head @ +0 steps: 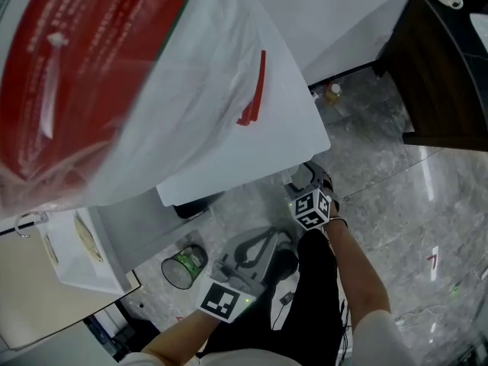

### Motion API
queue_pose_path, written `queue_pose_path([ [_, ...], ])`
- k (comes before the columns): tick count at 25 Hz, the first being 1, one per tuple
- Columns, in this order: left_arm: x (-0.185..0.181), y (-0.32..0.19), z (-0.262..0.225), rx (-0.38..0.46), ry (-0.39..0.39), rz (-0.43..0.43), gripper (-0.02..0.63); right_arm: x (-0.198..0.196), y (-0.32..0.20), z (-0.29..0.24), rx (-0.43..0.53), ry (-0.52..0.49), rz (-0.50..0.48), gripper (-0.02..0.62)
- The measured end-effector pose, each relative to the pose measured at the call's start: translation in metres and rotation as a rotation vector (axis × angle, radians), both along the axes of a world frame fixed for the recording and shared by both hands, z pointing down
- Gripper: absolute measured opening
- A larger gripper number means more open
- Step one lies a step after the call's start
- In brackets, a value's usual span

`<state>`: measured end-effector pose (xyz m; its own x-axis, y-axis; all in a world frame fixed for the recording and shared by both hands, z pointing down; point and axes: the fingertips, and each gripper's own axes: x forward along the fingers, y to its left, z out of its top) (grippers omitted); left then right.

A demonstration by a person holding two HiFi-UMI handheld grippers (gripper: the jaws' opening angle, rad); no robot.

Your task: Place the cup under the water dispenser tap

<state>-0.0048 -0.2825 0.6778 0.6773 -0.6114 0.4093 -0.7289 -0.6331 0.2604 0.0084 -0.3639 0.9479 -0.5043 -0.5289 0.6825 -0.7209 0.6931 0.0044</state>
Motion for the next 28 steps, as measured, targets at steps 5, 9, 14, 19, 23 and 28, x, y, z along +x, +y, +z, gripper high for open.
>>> queue_pose_path([
  [5, 0.005, 0.014, -0.034, -0.006, 0.019, 0.021, 0.005, 0.023, 0.042, -0.053, -0.052, -0.005, 0.105, 0.307],
  [9, 0.010, 0.024, -0.078, 0.024, 0.040, 0.027, 0.005, 0.028, 0.069, -0.145, -0.033, -0.049, 0.156, 0.304],
  [14, 0.013, 0.044, -0.133, 0.040, 0.019, 0.071, 0.005, 0.026, 0.086, -0.279, -0.007, -0.194, 0.245, 0.285],
  [19, 0.009, 0.059, -0.199, 0.067, 0.028, 0.044, 0.005, 0.026, 0.102, -0.407, 0.092, -0.269, 0.289, 0.160],
  [23, 0.005, 0.074, -0.244, 0.080, 0.043, 0.022, 0.005, 0.027, 0.130, -0.476, 0.142, -0.286, 0.289, 0.073],
  [28, 0.001, 0.089, -0.281, 0.086, 0.081, 0.003, 0.005, 0.024, 0.155, -0.534, 0.192, -0.320, 0.311, 0.026],
])
